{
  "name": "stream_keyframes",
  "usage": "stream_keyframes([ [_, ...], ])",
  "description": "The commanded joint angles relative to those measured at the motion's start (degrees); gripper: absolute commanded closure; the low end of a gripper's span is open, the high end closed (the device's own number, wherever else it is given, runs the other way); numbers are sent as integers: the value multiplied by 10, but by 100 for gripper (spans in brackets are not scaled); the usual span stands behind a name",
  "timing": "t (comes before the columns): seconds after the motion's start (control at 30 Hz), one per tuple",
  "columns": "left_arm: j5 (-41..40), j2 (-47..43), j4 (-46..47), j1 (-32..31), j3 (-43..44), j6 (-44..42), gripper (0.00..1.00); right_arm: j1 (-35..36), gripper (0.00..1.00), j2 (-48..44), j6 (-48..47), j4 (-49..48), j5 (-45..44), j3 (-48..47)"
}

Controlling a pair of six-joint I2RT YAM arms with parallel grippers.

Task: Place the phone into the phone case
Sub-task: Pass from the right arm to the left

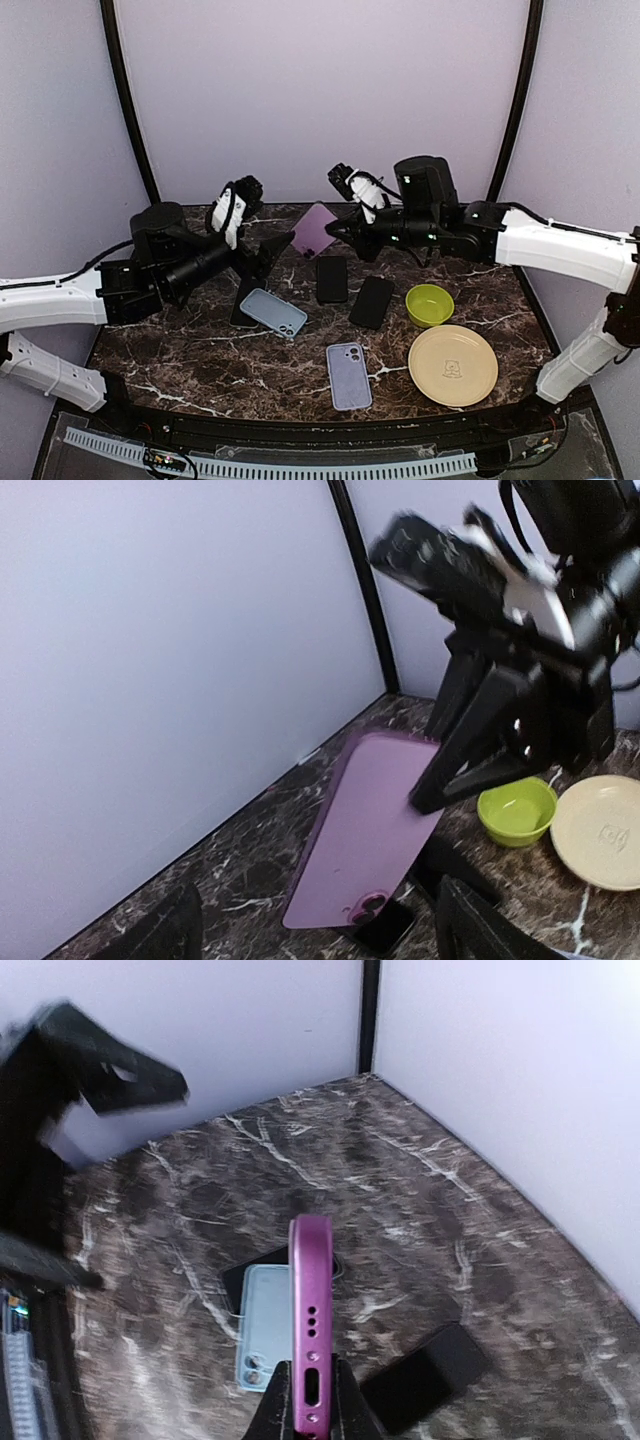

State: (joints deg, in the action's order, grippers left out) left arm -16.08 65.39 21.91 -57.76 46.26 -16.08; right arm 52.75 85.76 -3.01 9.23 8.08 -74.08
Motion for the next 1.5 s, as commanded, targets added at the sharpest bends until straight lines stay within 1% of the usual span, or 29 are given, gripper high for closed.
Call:
stream_keyframes([
  [0.0,99,-14,-144,15,101,166,21,52,100,-72,-282,-207,-266,109],
  [0.03,107,-10,-160,19,126,209,23,66,100,-81,-340,-262,-300,139],
  [0.07,126,-1,-186,31,139,230,25,79,100,-86,-404,-315,-323,164],
  [0.1,136,4,-208,37,160,276,26,92,100,-88,-466,-360,-344,186],
  [0.13,165,16,-223,52,169,323,26,103,100,-85,-526,-405,-368,201],
  [0.17,184,23,-241,69,186,346,27,115,100,-79,-585,-447,-387,213],
  [0.2,222,35,-247,77,192,367,27,124,100,-70,-638,-494,-404,224],
  [0.27,270,51,-251,91,206,434,27,139,100,-48,-740,-589,-427,242],
  [0.33,307,61,-238,93,210,457,25,150,100,-22,-836,-685,-427,261],
  [0.4,331,67,-224,95,207,476,24,155,100,-6,-898,-758,-410,278],
  [0.47,343,69,-213,95,204,488,23,160,100,6,-935,-807,-406,283],
  [0.57,355,74,-182,95,195,499,22,172,100,26,-987,-835,-402,287],
  [0.67,385,86,-155,95,188,517,23,181,100,42,-1011,-871,-388,290],
  [0.83,395,103,-147,95,183,523,33,186,100,48,-1026,-891,-386,287],
  [0.87,395,104,-144,96,181,523,38,188,100,47,-1026,-888,-383,288],
  [0.9,397,104,-138,95,180,522,41,188,100,46,-1026,-884,-383,288],
  [1.0,404,104,-120,95,179,520,54,190,100,47,-1026,-885,-384,288],
  [1.1,414,107,-111,95,179,521,64,191,100,50,-1027,-889,-385,284],
  [1.17,417,112,-109,95,180,523,76,191,100,51,-1027,-886,-386,284],
  [1.2,420,114,-108,95,181,523,79,191,100,50,-1026,-885,-385,285],
  [1.23,421,114,-107,95,181,524,85,192,100,50,-1026,-884,-385,286],
  [1.27,424,116,-107,95,181,524,88,192,100,48,-1025,-883,-385,286],
  [1.3,426,117,-107,95,181,525,93,192,100,47,-1024,-883,-385,286],
  [1.37,431,118,-106,95,181,526,100,192,100,45,-1018,-882,-389,284],
  [1.47,432,115,-106,95,180,525,100,193,100,41,-1009,-883,-398,280],
])
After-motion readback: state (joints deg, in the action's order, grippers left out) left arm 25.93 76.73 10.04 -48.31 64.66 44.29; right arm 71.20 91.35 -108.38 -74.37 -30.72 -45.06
